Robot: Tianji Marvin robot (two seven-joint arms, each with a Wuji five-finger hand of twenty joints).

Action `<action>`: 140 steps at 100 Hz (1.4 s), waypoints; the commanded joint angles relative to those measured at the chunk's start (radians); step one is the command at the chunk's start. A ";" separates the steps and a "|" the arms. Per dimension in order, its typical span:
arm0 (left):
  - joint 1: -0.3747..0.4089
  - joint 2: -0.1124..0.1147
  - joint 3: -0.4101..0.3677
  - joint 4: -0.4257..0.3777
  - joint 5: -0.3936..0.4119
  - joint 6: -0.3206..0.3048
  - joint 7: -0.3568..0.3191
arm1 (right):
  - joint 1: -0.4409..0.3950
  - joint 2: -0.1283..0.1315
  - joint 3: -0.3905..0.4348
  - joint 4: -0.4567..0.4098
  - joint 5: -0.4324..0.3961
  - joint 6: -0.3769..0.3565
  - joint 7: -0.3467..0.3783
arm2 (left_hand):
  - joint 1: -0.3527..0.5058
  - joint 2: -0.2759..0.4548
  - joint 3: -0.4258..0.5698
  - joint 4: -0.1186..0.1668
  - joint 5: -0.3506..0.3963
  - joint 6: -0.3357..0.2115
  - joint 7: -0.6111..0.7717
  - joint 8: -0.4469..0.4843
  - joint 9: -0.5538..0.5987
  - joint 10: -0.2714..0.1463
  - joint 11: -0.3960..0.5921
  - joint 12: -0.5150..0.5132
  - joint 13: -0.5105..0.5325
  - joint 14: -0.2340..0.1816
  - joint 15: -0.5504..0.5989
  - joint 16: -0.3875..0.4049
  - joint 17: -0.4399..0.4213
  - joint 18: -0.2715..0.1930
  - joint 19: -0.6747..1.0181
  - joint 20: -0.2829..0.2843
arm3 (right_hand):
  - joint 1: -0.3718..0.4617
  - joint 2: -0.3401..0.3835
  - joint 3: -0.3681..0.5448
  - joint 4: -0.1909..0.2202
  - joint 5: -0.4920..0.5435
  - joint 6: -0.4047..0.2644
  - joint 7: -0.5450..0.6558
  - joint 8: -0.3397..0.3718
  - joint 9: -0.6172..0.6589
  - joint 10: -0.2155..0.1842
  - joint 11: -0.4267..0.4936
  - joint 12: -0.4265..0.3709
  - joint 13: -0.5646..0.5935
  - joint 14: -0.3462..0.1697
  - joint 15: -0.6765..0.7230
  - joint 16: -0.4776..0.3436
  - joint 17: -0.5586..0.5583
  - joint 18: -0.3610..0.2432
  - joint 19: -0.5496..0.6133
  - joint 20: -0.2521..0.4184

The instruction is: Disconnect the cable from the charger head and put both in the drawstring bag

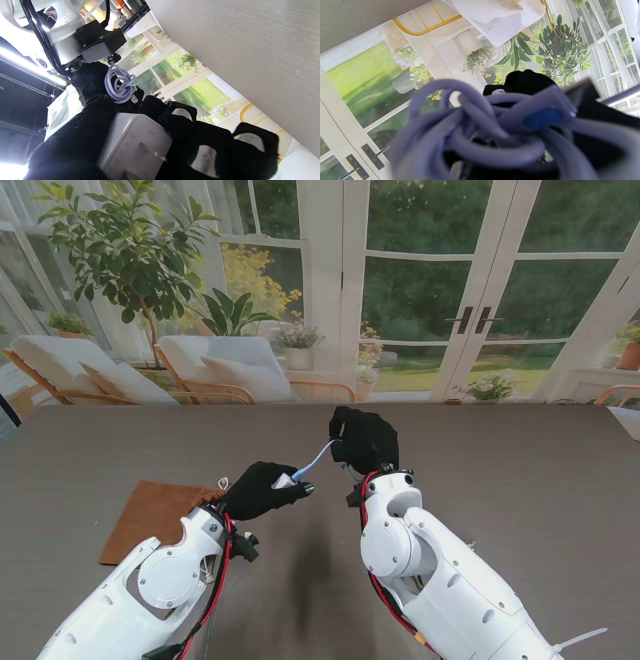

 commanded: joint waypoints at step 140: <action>-0.041 0.012 0.049 0.081 -0.021 0.119 -0.093 | 0.023 0.013 0.020 -0.001 0.009 0.022 0.064 | 0.161 0.111 -0.076 0.022 -0.003 0.032 0.009 -0.034 -0.060 0.082 -0.147 0.108 -0.010 0.049 -0.089 0.037 -0.197 -0.023 -0.096 0.095 | 0.079 0.071 0.085 0.014 0.119 -0.131 0.162 0.149 0.113 0.134 0.097 -0.007 0.008 -0.148 0.084 0.024 0.579 -0.085 0.243 0.076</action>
